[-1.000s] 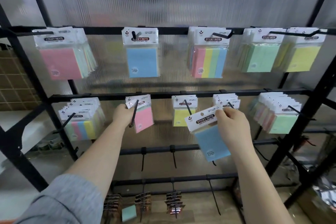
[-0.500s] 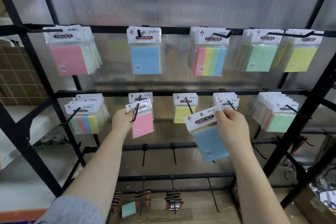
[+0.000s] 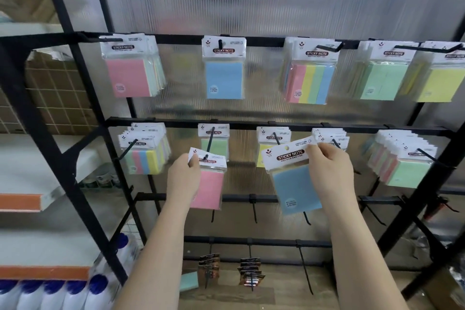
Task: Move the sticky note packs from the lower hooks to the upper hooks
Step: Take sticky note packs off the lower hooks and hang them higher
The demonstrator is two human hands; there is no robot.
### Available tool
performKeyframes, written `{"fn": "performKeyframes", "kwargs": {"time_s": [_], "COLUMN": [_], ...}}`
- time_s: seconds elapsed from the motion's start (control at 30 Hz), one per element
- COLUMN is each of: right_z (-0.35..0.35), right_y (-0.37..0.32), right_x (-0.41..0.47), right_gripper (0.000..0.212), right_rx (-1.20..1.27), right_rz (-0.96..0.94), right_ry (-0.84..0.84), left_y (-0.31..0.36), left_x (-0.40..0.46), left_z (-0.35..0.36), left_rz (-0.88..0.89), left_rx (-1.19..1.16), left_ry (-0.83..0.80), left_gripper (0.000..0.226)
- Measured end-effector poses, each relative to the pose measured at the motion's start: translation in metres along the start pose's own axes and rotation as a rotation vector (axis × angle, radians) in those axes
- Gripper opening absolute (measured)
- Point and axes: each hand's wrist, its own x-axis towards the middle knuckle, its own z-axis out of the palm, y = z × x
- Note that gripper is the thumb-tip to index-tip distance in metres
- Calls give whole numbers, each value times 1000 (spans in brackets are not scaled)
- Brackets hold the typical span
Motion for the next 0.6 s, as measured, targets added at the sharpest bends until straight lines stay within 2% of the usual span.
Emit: {"fn": "performKeyframes", "kwargs": {"time_s": [0.17, 0.27, 0.4, 0.6], "right_z": [11, 18, 31, 52], "right_y": [-6, -7, -8, -19], "right_x": [-2, -4, -3, -6], "right_gripper": [33, 31, 30, 25], "right_rx": [22, 46, 76, 113], "right_rz": [-38, -19, -3, -31], "right_ry": [20, 20, -4, -42], "left_y": [-2, -2, 8, 27], "left_x": [-8, -7, -1, 17], "left_z": [-13, -26, -53, -93], "left_rz": [25, 35, 56, 128], "left_rx": [20, 4, -26, -1], "left_ry": [-4, 4, 83, 246], "left_gripper": [36, 36, 28, 29]}}
